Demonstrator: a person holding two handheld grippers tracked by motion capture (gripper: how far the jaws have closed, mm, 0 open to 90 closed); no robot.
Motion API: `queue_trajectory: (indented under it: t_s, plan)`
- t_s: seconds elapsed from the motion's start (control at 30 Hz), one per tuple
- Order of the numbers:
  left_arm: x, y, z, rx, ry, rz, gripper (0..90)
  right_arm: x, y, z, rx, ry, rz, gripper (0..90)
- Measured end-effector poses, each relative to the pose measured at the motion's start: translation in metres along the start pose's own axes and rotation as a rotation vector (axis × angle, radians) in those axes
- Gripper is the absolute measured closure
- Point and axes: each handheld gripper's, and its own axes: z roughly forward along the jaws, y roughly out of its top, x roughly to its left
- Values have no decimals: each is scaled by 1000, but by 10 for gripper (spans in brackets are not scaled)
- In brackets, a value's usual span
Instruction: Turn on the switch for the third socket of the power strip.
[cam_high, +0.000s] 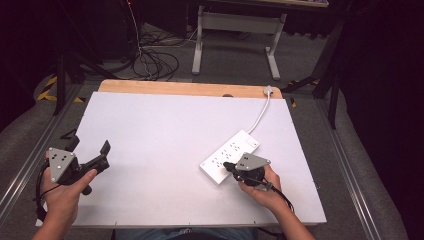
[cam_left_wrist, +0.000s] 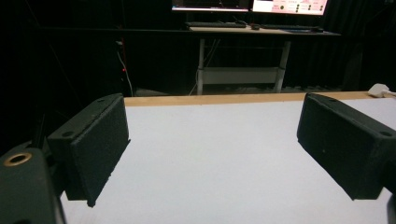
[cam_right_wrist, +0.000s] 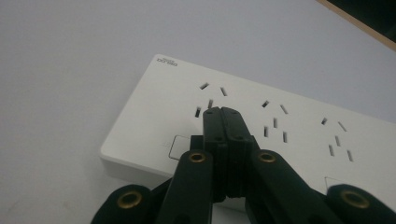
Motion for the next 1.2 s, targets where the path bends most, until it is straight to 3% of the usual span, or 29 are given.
queue_trajectory:
  t_s: [0.27,0.33,0.47,1.2]
  plan:
    - [0,0,0,1,0,-1,97,-2,-1,0,-2,7,25,900]
    - [0,0,0,0,0,-3,97,-4,-3,1,2,-15,23,900]
    - [0,0,0,-1,0,-5,98,-9,-6,0,-8,-11,68,900]
    - [1,0,-1,0,2,-6,98,-6,-6,0,-2,-26,45,900]
